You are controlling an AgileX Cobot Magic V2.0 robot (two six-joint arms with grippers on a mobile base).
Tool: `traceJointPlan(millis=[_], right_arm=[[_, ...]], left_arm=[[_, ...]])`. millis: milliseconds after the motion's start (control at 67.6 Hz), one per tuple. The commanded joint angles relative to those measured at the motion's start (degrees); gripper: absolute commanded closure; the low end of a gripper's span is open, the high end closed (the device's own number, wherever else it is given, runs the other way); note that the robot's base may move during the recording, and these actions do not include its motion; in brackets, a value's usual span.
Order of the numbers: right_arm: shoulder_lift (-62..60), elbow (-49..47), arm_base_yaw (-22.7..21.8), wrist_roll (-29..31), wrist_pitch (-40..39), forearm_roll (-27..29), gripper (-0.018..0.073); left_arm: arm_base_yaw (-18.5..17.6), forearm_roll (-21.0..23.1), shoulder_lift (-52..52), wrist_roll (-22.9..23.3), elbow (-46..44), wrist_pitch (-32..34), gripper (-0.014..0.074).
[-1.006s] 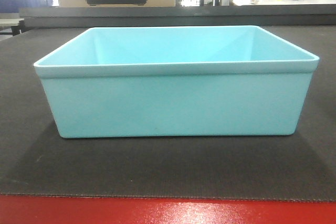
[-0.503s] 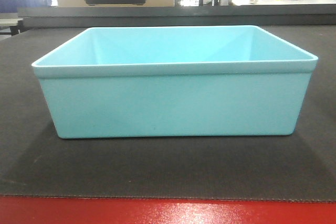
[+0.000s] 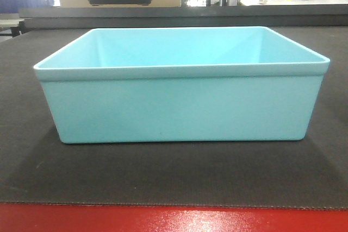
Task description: Fetch blue bin and place on conveyor start
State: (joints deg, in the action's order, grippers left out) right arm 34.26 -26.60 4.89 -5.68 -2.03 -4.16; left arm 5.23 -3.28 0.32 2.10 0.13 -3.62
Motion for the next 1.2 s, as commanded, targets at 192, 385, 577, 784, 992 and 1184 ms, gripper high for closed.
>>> traceJointPlan(millis=[192,385,577,784,992,1184], right_arm=[[-0.3,0.2,-0.1,0.2,-1.4,-0.4,0.0721],[-5.2,0.9,-1.5,0.2,3.7,3.0,0.0721],[-16.2,8.9,-9.0,0.7,7.5,4.9,0.0721],[-27.1,21.5,-14.1,0.7,7.3,7.6,0.0721],[-34.3,26.6,-14.2,1.3,8.0,7.2,0.0721],[-34.3,26.6,-14.2,2.1,7.5,6.9,0.0721]], left_arm=[[0.2,0.3,-0.3,-0.2,-0.1,1.5,0.0707],[0.2,0.3,-0.3,-0.2,-0.1,1.5,0.0707],[0.2,0.3,-0.3,-0.2,-0.1,1.5,0.0707],[0.2,0.3,-0.3,-0.2,-0.1,1.5,0.0707],[0.2,0.3,-0.3,-0.2,-0.1,1.5,0.0707],[0.2,0.3,-0.3,-0.2,-0.1,1.5,0.0707]])
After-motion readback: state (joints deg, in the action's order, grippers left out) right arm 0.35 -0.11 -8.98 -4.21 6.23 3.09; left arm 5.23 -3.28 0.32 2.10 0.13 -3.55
